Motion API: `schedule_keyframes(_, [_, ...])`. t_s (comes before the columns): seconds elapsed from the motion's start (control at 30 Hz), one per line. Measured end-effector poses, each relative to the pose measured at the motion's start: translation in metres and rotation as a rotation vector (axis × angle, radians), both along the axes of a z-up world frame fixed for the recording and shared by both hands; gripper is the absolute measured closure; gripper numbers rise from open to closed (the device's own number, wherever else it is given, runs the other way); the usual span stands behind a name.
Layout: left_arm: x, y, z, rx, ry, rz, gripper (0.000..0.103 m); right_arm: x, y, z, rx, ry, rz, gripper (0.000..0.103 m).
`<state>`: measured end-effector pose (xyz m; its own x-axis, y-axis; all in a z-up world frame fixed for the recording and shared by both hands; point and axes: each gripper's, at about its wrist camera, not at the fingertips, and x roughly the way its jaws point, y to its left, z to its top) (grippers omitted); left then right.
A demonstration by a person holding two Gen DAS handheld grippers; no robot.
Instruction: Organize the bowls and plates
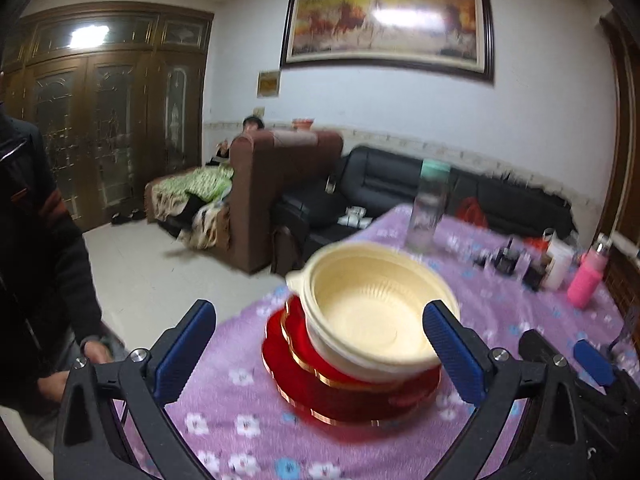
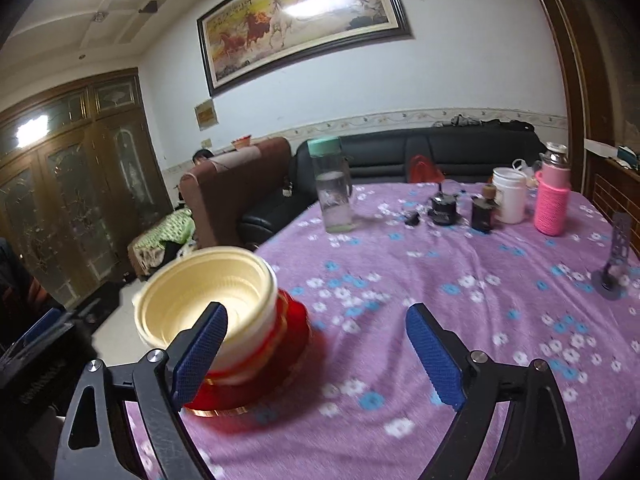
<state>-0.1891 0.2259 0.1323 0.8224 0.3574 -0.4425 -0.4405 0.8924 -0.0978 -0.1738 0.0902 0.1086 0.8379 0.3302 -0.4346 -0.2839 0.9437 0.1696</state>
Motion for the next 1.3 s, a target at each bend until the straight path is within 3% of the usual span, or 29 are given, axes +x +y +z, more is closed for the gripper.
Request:
schedule_keyframes(0.1, [0.003, -0.005, -0.008, -0.031, 0.049, -0.032, 0.000, 0.002, -0.012, -0.007, 0.009, 0.034, -0.015, 0.009])
schedule_keyframes(0.37, [0.002, -0.023, -0.011, 0.001, 0.087, -0.042, 0.000, 0.001, -0.026, -0.028, -0.030, 0.108, -0.050, 0.009])
schedule_keyframes(1.3, [0.016, -0.026, -0.030, -0.032, 0.178, -0.077, 0.000, 0.002, 0.004, -0.048, -0.157, 0.145, -0.044, 0.009])
